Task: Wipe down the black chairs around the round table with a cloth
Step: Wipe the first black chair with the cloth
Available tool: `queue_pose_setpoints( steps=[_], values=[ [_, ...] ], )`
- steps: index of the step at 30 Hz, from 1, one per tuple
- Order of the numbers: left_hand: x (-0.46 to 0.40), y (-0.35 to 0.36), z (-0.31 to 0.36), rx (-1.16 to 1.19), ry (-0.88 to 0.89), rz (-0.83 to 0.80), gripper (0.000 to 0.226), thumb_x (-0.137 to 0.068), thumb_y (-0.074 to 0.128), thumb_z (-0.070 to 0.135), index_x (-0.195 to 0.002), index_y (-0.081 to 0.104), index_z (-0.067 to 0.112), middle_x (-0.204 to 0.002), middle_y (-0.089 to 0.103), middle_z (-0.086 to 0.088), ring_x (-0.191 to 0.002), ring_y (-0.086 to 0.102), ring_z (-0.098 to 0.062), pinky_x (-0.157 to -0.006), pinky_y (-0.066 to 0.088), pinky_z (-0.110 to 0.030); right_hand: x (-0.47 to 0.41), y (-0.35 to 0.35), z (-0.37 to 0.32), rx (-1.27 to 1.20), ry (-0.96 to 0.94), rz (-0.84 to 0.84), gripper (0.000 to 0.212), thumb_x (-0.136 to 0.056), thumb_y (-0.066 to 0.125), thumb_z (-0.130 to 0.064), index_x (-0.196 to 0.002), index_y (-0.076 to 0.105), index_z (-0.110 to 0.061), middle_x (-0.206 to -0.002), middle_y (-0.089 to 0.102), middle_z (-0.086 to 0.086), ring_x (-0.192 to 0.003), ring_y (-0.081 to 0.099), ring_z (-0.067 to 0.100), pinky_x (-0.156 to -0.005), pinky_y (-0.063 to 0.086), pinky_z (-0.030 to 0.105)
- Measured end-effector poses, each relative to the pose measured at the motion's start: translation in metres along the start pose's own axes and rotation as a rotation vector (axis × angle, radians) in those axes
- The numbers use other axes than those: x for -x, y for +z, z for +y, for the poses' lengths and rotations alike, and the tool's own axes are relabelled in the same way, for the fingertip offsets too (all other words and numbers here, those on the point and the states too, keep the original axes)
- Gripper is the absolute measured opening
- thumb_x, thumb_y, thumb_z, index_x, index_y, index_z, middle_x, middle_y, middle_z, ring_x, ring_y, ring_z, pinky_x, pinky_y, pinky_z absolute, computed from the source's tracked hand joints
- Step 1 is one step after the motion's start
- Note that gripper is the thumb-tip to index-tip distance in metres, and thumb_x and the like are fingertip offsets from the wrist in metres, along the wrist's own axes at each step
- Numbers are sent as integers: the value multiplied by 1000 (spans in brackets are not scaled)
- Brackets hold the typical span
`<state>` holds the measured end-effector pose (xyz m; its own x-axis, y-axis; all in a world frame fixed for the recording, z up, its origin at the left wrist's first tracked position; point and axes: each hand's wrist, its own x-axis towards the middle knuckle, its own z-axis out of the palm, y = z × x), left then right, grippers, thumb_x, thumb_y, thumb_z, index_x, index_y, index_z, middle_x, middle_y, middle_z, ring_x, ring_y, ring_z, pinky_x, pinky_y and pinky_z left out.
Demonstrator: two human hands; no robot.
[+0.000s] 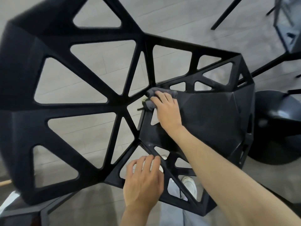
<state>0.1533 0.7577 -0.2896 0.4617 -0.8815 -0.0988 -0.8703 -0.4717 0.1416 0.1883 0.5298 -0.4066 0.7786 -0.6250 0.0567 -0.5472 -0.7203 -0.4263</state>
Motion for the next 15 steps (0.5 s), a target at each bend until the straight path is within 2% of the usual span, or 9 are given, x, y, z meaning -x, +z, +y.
queue_pose_setpoints(
  steps=[3,5,7,11,15],
  values=[
    [-1,2,-2,-5,2,-1,29,-90,54,25,-116,65,19,-109,69,2,-104,65,-21,-95,46,-41,-10,5,-10,-98,140,22,36,-95,53,-8,-129,63,-16,-146,57,5,-142,45,26,-116,37,47],
    [0,2,-1,-9,9,-14,30,-91,53,25,-117,64,19,-111,69,1,-106,66,-22,-94,49,-42,6,8,-17,-177,119,-9,38,-94,49,-7,-128,65,-15,-149,56,5,-146,42,24,-124,27,45],
    [1,1,-1,1,12,-17,30,-91,51,26,-118,63,19,-112,69,1,-106,66,-22,-93,50,-42,34,11,-20,-185,3,-83,37,-91,58,-4,-125,67,-16,-149,56,3,-146,42,22,-125,25,44],
    [-2,0,-1,-2,-13,18,30,-93,51,23,-120,63,16,-111,70,0,-106,67,-22,-94,49,-42,94,9,-8,-169,-276,-238,47,-80,65,2,-123,67,-18,-150,56,0,-144,46,22,-120,33,48],
    [-2,0,1,-17,-9,63,29,-97,48,20,-118,67,14,-107,70,1,-103,68,-22,-94,47,-42,149,-23,23,-80,-359,-340,61,-66,79,-2,-123,69,-21,-147,58,-4,-139,52,18,-119,38,43]
  ],
)
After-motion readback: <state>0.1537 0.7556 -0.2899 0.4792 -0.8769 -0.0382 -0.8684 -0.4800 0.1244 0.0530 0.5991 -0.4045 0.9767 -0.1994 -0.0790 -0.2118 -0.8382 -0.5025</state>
